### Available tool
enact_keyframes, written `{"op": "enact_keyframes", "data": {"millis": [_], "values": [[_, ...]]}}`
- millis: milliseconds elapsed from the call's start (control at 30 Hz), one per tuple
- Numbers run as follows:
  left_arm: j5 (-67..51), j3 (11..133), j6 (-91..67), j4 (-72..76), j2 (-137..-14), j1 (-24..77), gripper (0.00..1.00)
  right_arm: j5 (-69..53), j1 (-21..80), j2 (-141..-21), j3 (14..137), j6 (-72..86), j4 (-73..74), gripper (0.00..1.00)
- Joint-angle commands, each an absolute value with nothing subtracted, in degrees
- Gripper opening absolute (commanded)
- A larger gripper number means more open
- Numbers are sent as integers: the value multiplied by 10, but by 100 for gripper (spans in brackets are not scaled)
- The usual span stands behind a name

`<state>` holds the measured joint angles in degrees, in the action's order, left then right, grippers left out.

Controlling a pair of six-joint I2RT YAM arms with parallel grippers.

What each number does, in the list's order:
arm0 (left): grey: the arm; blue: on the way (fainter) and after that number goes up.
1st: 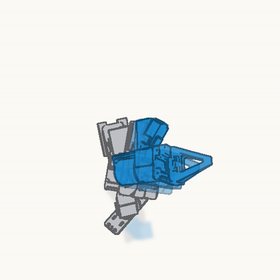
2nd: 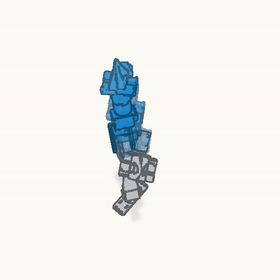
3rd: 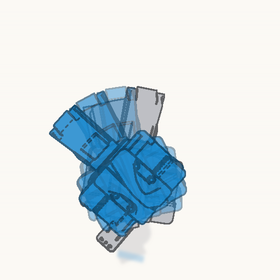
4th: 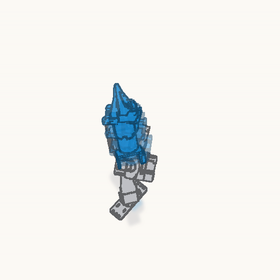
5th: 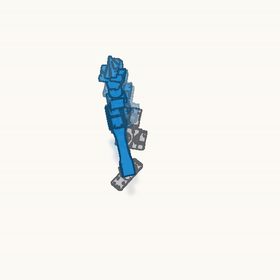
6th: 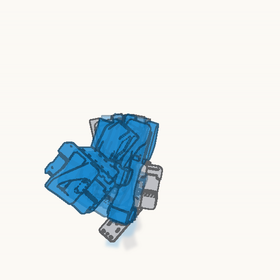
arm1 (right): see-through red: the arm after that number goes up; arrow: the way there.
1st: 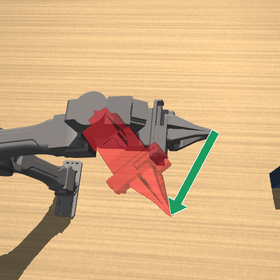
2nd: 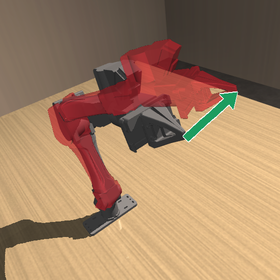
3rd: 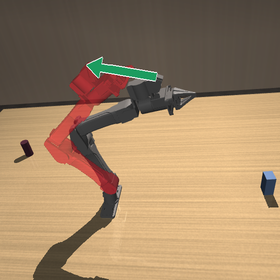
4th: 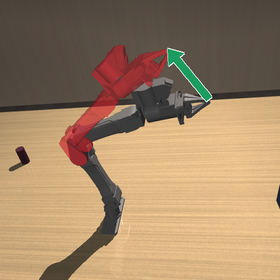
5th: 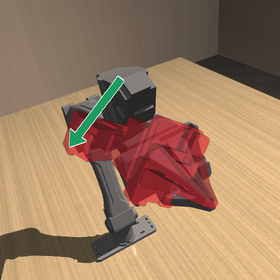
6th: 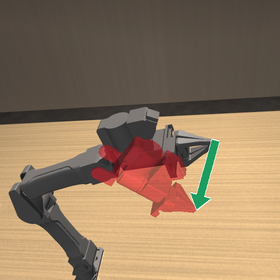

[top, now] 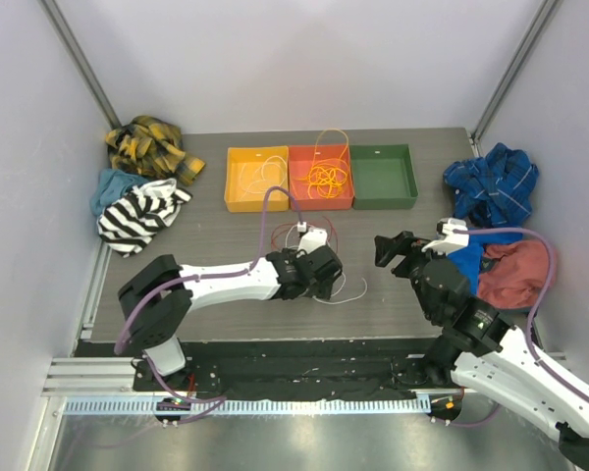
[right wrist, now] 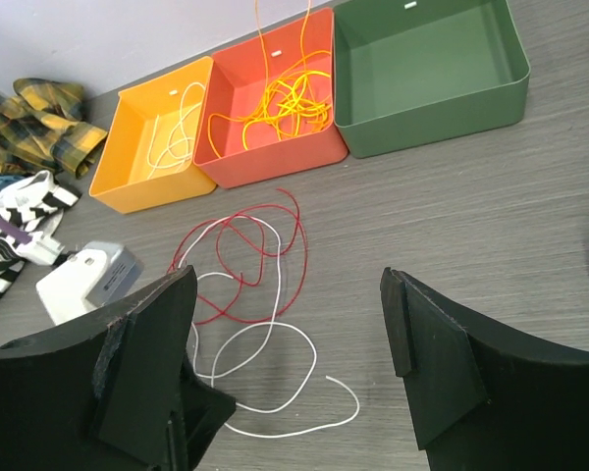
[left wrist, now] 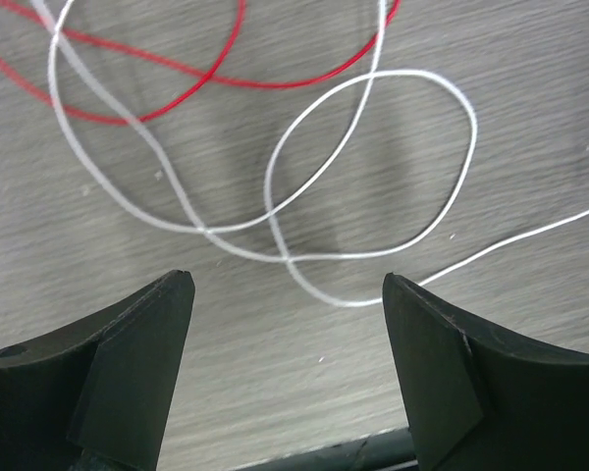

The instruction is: Untangle the cables

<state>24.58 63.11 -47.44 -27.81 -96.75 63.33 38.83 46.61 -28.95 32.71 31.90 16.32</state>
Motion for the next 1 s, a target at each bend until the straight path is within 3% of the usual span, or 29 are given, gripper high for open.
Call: {"op": "enact_keyframes", "data": {"millis": [0, 200, 433, 633, 800, 967], "values": [[256, 671, -427, -228, -1006, 632, 83, 391, 465, -291, 325, 330, 138, 84], [227, 686, -415, -234, -1054, 628, 81, 394, 466, -288, 322, 328, 137, 84], [185, 618, -452, -177, -1070, 596, 77, 391, 466, -289, 319, 329, 136, 84], [129, 580, -468, -146, -1077, 592, 51, 394, 466, -287, 319, 325, 139, 84], [103, 547, -490, -120, -1085, 601, 0, 394, 466, -289, 318, 328, 138, 84], [133, 545, -476, -123, -1054, 630, 0, 389, 466, -289, 316, 329, 139, 84]]}}
